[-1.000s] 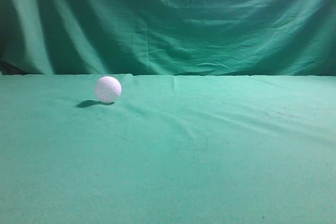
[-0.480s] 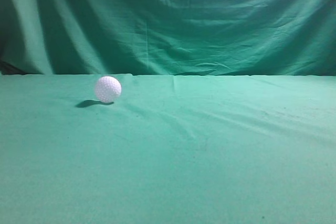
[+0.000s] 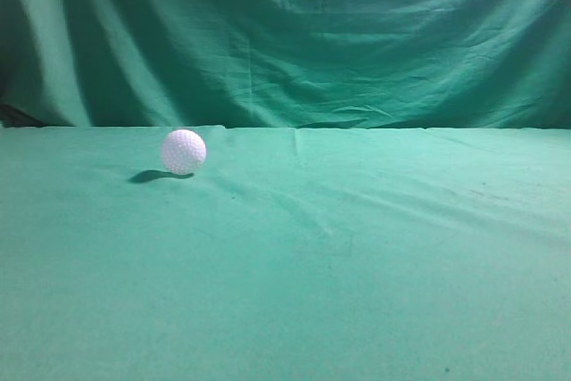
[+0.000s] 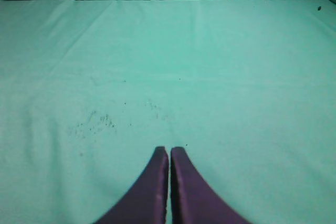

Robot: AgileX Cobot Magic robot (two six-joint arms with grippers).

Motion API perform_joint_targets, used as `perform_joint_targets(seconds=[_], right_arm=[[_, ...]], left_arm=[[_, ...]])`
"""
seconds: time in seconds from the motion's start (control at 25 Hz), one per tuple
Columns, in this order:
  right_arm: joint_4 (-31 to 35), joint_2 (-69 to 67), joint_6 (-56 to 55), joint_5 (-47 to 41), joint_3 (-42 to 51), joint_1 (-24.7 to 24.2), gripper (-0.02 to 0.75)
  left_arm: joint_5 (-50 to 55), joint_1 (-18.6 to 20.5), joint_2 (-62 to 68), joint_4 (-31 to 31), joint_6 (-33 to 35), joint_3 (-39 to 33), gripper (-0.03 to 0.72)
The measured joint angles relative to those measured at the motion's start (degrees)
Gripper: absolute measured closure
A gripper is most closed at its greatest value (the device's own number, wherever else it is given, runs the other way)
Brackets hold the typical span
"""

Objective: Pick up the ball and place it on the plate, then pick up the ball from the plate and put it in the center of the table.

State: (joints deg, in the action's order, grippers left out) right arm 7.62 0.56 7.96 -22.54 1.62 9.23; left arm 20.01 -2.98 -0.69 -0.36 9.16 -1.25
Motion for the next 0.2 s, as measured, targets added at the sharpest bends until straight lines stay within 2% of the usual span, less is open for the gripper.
perform_joint_targets(seconds=[0.2], right_arm=[[0.0, 0.0, 0.0, 0.0, 0.0, 0.0, 0.738]], left_arm=[[0.1, 0.0, 0.0, 0.0, 0.0, 0.0, 0.688]])
